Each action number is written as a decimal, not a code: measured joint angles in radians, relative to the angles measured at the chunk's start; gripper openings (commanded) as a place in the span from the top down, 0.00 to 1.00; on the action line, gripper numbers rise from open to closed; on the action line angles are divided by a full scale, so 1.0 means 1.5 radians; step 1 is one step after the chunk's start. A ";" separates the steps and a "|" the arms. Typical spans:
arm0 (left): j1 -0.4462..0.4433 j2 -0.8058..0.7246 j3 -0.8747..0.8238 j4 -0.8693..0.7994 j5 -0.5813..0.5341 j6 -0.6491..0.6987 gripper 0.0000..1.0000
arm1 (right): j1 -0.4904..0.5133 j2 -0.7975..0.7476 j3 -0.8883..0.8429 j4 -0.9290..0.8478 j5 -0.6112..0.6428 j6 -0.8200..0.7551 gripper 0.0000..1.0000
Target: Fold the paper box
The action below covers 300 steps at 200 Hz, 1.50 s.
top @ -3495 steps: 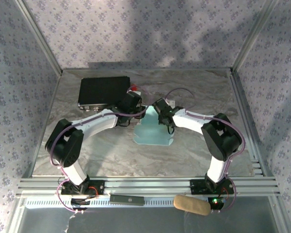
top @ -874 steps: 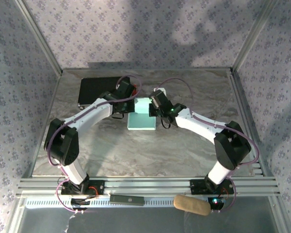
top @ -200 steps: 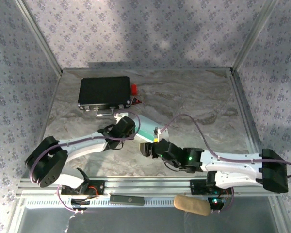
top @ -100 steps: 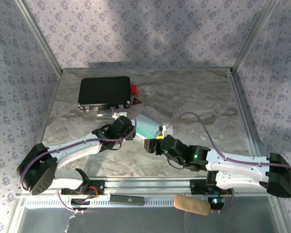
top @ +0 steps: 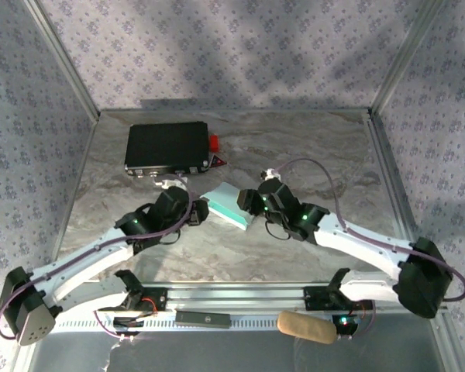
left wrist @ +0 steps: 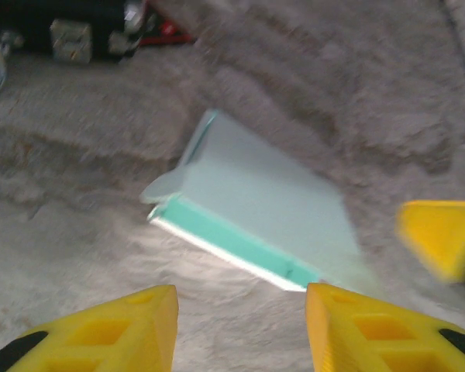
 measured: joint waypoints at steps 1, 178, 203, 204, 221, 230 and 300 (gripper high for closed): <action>0.001 0.001 0.003 -0.001 0.002 0.001 0.54 | 0.000 0.002 0.001 0.001 -0.001 0.000 0.60; 0.123 0.316 0.075 0.075 0.186 0.104 0.69 | -0.004 0.193 0.007 0.085 -0.053 0.000 0.68; 0.129 0.344 0.057 0.098 0.196 0.103 0.70 | -0.007 0.193 0.003 0.090 -0.053 0.000 0.68; 0.129 0.346 0.056 0.100 0.197 0.103 0.70 | -0.007 0.193 0.003 0.090 -0.053 0.000 0.68; 0.132 0.360 0.048 0.115 0.204 0.103 0.71 | -0.009 0.193 0.000 0.093 -0.054 0.000 0.68; 0.132 0.367 0.047 0.120 0.208 0.103 0.71 | -0.010 0.193 -0.001 0.094 -0.054 0.000 0.68; 0.132 0.387 0.036 0.155 0.211 0.098 0.73 | -0.022 0.193 -0.014 0.104 -0.057 -0.005 0.68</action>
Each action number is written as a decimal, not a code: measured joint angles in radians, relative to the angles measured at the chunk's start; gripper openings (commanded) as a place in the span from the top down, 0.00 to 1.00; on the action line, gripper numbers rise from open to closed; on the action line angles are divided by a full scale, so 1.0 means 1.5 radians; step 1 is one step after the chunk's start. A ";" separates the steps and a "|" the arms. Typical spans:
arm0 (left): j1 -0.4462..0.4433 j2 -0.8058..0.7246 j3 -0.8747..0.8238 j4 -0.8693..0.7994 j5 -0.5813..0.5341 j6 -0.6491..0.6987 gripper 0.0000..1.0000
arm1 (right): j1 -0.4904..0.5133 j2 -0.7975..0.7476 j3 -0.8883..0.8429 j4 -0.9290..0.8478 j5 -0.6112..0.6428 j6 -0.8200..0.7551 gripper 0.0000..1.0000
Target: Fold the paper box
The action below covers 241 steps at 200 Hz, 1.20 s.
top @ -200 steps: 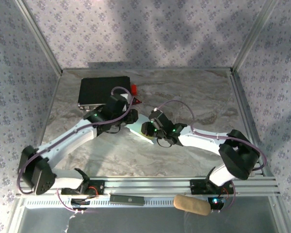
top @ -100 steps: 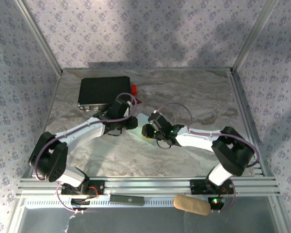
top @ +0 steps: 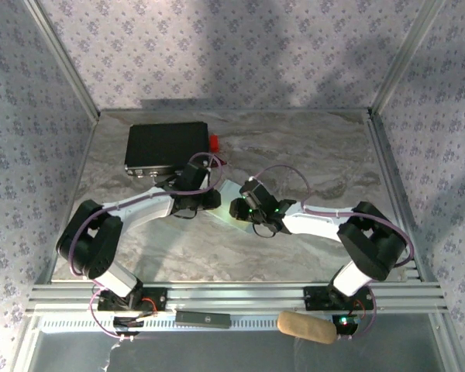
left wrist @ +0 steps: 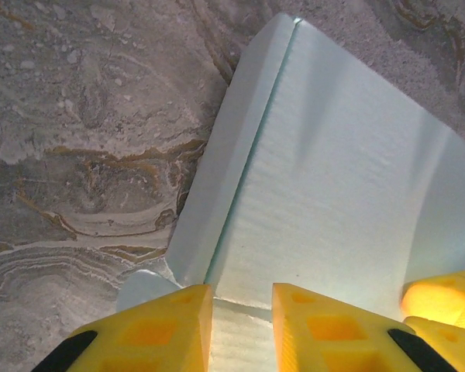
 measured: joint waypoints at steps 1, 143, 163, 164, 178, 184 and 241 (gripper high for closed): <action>0.000 0.000 0.000 0.000 0.000 0.000 0.73 | 0.000 0.000 0.000 0.000 -0.001 0.000 0.68; 0.103 -0.006 0.128 -0.084 0.082 0.094 0.55 | -0.130 -0.177 -0.058 -0.068 -0.044 -0.068 0.34; 0.113 0.059 0.160 -0.091 0.120 0.125 0.58 | -0.171 -0.195 -0.105 -0.063 -0.083 -0.059 0.31; 0.113 0.062 0.160 -0.091 0.121 0.126 0.58 | -0.172 -0.195 -0.107 -0.063 -0.085 -0.059 0.31; 0.112 0.096 0.163 -0.094 0.142 0.141 0.60 | -0.194 -0.196 -0.135 -0.053 -0.115 -0.052 0.29; 0.111 0.106 0.163 -0.097 0.148 0.145 0.60 | -0.203 -0.196 -0.144 -0.049 -0.129 -0.050 0.28; 0.110 0.125 0.139 -0.065 0.185 0.152 0.62 | -0.249 -0.139 -0.170 0.059 -0.246 -0.033 0.26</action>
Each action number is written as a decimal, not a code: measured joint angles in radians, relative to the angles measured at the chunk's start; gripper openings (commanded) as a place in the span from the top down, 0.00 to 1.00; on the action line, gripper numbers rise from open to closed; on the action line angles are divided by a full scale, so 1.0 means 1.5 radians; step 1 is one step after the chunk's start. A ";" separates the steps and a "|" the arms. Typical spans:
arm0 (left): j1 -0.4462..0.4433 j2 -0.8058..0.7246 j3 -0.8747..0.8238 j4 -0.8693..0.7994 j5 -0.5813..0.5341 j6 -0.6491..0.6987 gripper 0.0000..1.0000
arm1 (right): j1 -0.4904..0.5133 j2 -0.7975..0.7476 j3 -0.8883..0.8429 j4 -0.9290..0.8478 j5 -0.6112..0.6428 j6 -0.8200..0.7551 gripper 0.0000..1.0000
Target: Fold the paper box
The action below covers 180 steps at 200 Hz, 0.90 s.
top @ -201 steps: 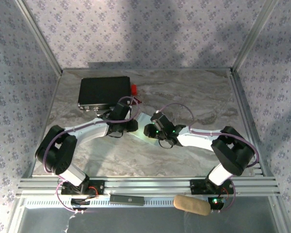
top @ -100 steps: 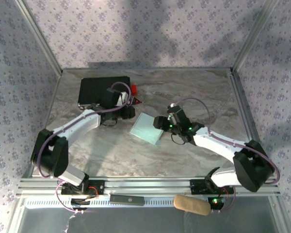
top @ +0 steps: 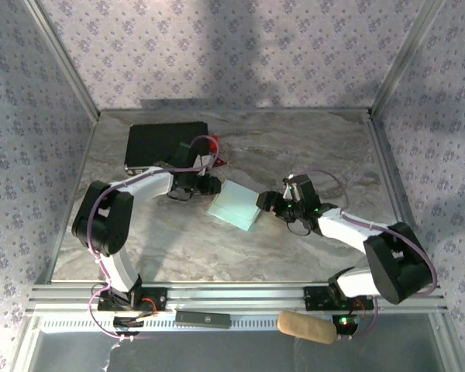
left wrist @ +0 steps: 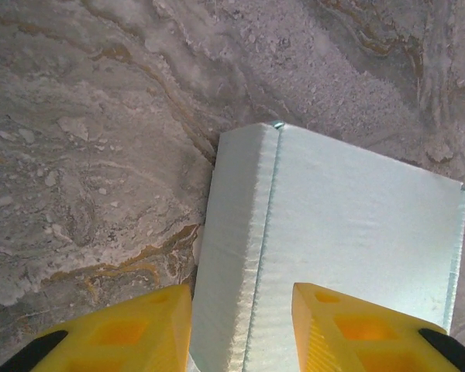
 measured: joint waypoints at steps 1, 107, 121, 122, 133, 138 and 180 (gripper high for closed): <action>0.000 0.000 -0.001 0.001 0.000 0.000 0.62 | 0.000 0.001 -0.001 0.002 -0.001 0.001 0.26; -0.001 0.009 -0.050 0.070 0.008 -0.008 0.69 | 0.001 0.110 -0.013 0.145 -0.077 0.057 0.27; -0.001 0.009 -0.054 0.081 0.010 -0.012 0.73 | 0.001 0.115 -0.013 0.155 -0.082 0.064 0.27; -0.001 0.009 -0.054 0.081 0.011 -0.012 0.73 | 0.001 0.115 -0.013 0.156 -0.082 0.064 0.27; -0.001 0.007 -0.060 0.093 0.013 -0.018 0.76 | 0.001 0.118 -0.013 0.162 -0.084 0.068 0.27; -0.001 0.006 -0.064 0.099 0.014 -0.018 0.76 | 0.001 0.120 -0.014 0.166 -0.085 0.070 0.27; 0.012 -0.009 -0.104 0.155 0.024 -0.046 0.78 | 0.007 0.121 -0.025 0.199 -0.087 0.089 0.25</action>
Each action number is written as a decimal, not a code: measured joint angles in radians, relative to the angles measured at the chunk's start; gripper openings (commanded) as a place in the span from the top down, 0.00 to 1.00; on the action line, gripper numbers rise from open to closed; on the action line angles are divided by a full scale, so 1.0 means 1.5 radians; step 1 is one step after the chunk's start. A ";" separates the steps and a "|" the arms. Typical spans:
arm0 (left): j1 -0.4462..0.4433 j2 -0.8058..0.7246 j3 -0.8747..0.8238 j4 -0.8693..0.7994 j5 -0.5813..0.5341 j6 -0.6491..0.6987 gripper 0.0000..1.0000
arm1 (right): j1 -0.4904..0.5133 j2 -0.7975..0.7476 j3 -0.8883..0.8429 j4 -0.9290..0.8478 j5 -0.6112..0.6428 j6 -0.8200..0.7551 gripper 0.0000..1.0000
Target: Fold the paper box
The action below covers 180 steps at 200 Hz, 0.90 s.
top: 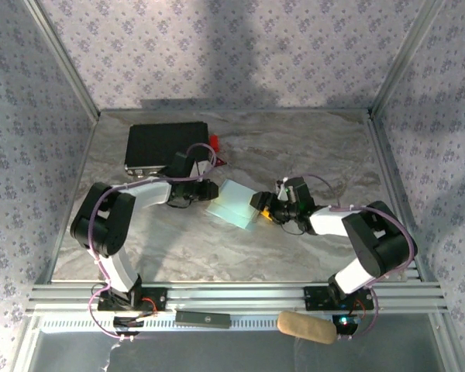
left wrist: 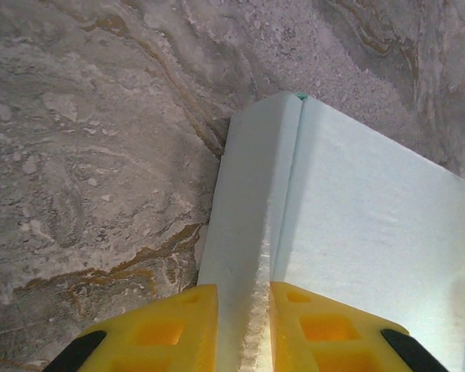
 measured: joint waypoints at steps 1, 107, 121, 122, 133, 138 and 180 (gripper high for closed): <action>0.001 -0.001 -0.001 0.001 0.000 0.000 0.78 | 0.000 0.000 0.000 0.001 0.000 0.000 0.25; 0.005 -0.006 -0.022 0.037 0.007 -0.025 0.78 | 0.043 0.056 0.004 0.093 -0.001 0.104 0.40; 0.008 -0.009 -0.023 0.037 0.004 -0.025 0.77 | 0.044 0.062 -0.001 0.122 0.005 0.130 0.41; 0.008 -0.009 -0.023 0.037 0.004 -0.025 0.77 | 0.044 0.062 -0.001 0.124 0.005 0.131 0.42; 0.009 -0.011 -0.024 0.036 0.002 -0.027 0.74 | 0.044 0.062 -0.006 0.141 0.012 0.151 0.45; 0.009 -0.013 -0.026 0.036 -0.001 -0.028 0.71 | 0.044 0.062 -0.007 0.146 0.014 0.160 0.46; 0.009 -0.086 -0.075 0.018 -0.028 -0.055 0.59 | 0.042 0.050 -0.004 0.140 0.024 0.224 0.51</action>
